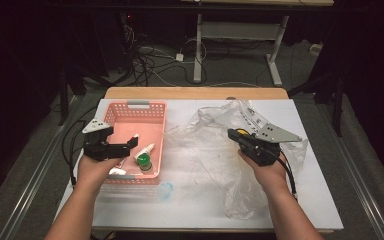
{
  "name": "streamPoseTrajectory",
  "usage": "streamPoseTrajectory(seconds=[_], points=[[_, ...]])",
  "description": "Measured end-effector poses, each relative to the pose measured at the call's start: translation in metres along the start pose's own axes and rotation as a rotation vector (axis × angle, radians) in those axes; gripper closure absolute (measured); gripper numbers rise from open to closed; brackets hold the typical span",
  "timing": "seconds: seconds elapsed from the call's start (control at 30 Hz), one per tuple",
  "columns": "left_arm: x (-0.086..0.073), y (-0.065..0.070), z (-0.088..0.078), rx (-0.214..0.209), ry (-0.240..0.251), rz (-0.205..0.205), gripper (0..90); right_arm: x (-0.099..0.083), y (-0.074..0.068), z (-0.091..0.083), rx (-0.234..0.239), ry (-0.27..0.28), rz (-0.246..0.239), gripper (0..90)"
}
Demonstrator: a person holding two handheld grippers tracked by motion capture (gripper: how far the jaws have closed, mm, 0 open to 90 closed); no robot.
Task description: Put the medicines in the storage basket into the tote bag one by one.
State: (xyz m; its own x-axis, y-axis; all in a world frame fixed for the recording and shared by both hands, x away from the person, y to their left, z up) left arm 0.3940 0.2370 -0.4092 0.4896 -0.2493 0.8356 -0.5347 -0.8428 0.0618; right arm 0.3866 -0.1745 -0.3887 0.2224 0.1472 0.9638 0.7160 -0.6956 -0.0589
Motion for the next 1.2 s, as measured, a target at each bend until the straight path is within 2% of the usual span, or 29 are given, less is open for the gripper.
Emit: streamPoseTrajectory(seconds=[0.07,0.13,0.27,0.37,0.5,0.63,0.93,1.07,1.2], points=[[0.003,-0.004,0.005,0.005,-0.008,0.005,0.0,0.000,0.000,0.000,-0.002,-0.001,-0.007,90.0],[0.004,-0.009,0.010,-0.010,-0.020,-0.013,0.0,-0.001,0.000,0.000,-0.004,0.001,-0.010,90.0],[0.002,-0.015,0.023,-0.025,-0.078,-0.025,0.3,-0.001,-0.001,0.002,-0.003,-0.005,-0.014,90.0],[0.000,-0.017,0.032,-0.024,-0.105,-0.031,0.3,0.000,-0.001,0.004,0.000,-0.010,-0.011,90.0],[0.001,-0.018,0.040,-0.006,-0.143,-0.008,0.3,0.003,-0.001,0.003,0.009,-0.003,0.000,90.0],[0.003,-0.023,0.046,0.001,-0.174,-0.029,1.6,0.003,-0.001,0.004,0.008,-0.005,0.007,90.0],[-0.002,-0.029,0.062,0.014,-0.319,-0.045,5.3,0.002,-0.005,0.004,0.036,0.009,0.003,90.0],[-0.002,-0.031,0.066,0.018,-0.381,-0.024,9.7,0.000,-0.004,0.005,0.034,0.001,0.007,90.0],[-0.004,-0.036,0.068,0.032,-0.444,-0.034,13.6,-0.001,-0.002,0.003,0.028,0.008,0.009,90.0]])
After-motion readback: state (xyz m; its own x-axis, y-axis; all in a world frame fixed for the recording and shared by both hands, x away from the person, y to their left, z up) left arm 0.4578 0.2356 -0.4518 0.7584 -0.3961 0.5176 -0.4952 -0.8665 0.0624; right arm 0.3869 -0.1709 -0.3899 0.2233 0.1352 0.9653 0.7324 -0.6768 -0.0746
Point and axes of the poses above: each handheld gripper's, and its own axes: z roughly forward along the jaws, x roughly out of its top, y roughly to its right, the point moved 3 cm from there along z, roughly forward along the jaws, and after that the axes turned 7 degrees about z, right-handed, at the moved point
